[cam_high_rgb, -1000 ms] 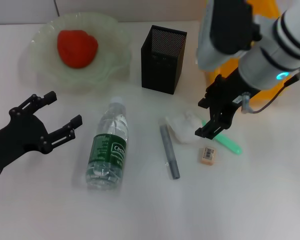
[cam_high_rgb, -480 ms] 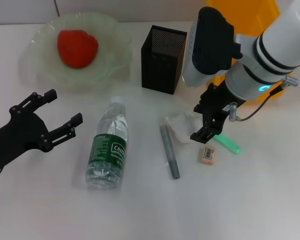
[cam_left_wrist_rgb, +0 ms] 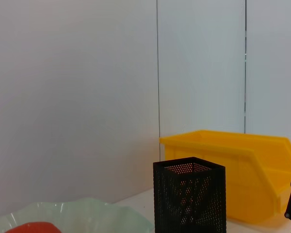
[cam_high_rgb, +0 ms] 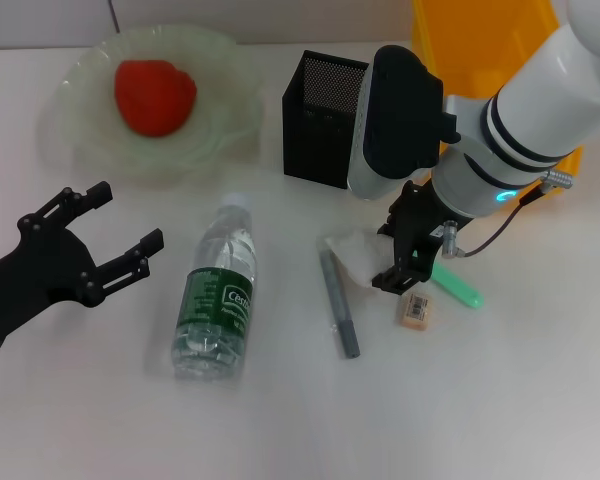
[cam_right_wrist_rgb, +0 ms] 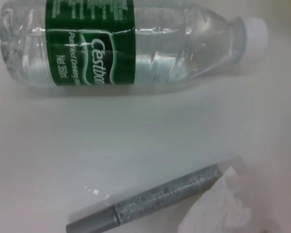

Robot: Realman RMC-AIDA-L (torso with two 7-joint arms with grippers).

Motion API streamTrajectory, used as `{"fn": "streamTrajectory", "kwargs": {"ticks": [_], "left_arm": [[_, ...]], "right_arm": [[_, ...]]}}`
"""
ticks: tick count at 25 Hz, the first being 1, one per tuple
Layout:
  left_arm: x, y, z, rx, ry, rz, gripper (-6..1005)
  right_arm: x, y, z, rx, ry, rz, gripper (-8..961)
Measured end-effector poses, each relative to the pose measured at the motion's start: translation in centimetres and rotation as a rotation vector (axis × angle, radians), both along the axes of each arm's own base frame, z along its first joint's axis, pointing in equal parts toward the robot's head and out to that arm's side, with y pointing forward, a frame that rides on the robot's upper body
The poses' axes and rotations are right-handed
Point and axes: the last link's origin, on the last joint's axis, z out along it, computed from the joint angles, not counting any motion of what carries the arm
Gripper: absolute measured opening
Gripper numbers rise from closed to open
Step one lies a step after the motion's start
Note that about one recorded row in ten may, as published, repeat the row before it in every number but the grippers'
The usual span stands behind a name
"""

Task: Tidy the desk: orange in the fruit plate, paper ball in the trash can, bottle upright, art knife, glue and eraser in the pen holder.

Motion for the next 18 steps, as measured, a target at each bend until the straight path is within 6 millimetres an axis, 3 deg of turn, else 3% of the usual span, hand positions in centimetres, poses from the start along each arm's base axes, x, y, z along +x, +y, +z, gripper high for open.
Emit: {"fn": "streamTrajectory", "kwargs": {"ticks": [6, 10, 13, 18], "left_arm": [[0.1, 0.0, -0.1, -0.002, -0.001, -0.002, 856], [0.1, 0.1, -0.1, -0.001, -0.001, -0.004, 856], [0.2, 0.2, 0.0, -0.001, 0.0, -0.008, 857], [0.5, 0.5, 0.0, -0.003, 0.0, -0.018, 857]], "right_arm": [[-0.2, 0.1, 0.0, 0.014, 0.01, -0.001, 551], [-0.8, -0.1, 0.6, 0.029, 0.03, -0.005, 546], [-2.3, -0.2, 2.6, 0.073, 0.082, 0.0, 542], [-4.3, 0.9, 9.4, 0.278, 0.201, -0.007, 541]]}}
